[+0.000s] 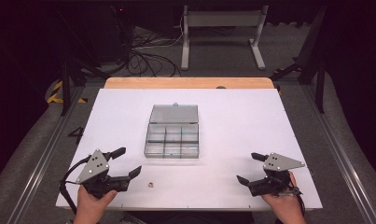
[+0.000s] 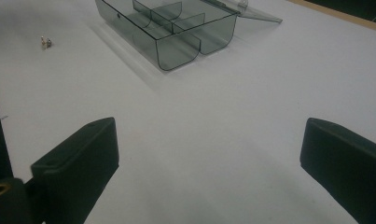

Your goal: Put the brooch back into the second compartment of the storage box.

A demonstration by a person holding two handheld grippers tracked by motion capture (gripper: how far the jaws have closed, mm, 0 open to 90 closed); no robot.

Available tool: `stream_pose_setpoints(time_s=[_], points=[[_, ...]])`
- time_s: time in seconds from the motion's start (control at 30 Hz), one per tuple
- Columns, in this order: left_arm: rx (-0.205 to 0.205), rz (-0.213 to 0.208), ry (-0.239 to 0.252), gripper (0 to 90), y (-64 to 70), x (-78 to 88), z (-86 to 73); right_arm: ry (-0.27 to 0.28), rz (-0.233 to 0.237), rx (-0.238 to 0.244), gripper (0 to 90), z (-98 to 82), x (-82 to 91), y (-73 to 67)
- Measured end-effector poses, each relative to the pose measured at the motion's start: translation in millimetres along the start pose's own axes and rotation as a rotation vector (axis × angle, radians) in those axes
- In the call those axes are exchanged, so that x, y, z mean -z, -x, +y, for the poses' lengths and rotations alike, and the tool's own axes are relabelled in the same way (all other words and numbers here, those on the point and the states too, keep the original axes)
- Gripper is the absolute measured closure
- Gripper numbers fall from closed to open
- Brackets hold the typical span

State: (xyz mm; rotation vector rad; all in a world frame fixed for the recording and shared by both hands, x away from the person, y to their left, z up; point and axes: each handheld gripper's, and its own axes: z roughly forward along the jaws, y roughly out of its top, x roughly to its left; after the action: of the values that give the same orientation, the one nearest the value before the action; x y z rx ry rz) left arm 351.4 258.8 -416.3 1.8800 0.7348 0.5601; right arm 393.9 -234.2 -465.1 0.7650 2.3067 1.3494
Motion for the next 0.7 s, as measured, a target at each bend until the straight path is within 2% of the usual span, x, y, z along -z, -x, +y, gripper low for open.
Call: stream_pose_setpoints(time_s=[0.7], points=[[-0.042, -0.065, -0.033, 20.2, 13.8, -27.3, 18.8, -0.001, 0.002, -0.001, 4.8, -0.2, -0.3, 0.3]])
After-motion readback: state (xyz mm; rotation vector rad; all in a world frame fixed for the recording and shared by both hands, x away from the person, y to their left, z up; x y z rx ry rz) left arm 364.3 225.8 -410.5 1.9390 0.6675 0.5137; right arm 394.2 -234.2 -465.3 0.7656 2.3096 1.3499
